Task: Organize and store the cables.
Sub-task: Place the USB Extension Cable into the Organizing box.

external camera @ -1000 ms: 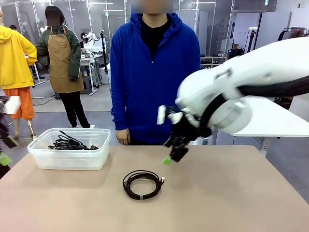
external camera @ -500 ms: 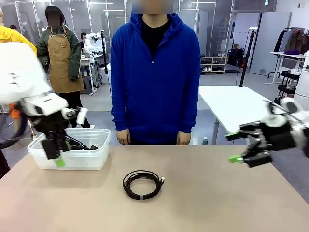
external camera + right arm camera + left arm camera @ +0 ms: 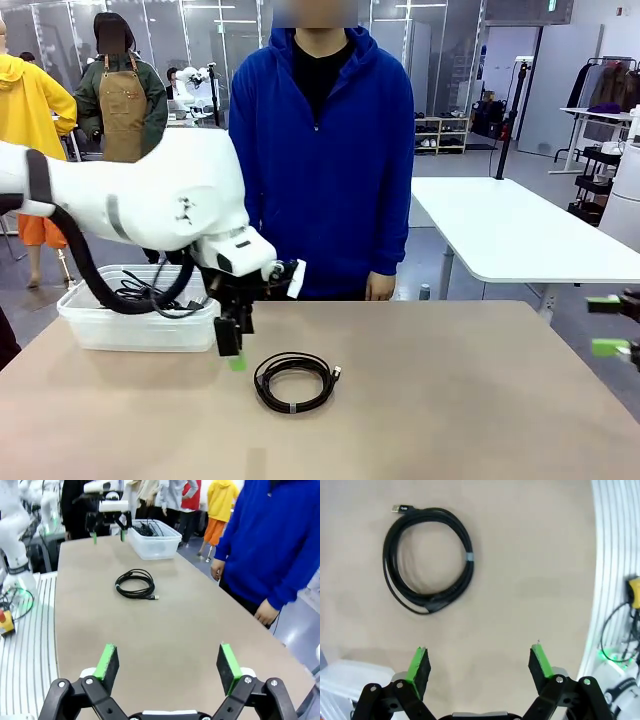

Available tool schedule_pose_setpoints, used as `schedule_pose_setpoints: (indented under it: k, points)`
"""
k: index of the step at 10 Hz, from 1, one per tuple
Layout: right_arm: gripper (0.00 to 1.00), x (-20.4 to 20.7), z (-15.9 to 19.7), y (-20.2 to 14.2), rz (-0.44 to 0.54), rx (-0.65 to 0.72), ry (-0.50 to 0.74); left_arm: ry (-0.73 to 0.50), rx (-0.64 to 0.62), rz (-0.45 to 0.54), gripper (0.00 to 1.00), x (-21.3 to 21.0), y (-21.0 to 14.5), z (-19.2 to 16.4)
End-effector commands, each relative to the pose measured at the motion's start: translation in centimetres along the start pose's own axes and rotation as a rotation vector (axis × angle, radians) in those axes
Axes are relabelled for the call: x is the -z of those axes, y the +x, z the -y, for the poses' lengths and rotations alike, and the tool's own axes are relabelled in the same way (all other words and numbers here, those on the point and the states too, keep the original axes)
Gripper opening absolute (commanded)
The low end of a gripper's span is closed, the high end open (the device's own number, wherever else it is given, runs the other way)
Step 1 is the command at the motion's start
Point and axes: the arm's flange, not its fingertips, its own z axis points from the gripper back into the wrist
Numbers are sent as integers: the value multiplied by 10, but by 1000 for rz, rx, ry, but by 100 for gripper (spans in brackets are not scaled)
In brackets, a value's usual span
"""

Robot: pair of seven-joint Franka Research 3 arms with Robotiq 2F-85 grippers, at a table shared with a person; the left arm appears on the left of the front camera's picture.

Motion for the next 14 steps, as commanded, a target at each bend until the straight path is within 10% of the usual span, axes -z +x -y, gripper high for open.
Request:
schedule_pose_setpoints:
  k: [1, 14]
  points:
    - [100, 6, -13, -34, 41, 43, 2, 35, -45, 8, 100, 23, -10, -14]
    - [100, -7, -2, -22, 20, 44, -4, -2, 36, 44, 100, 68, 66, 2]
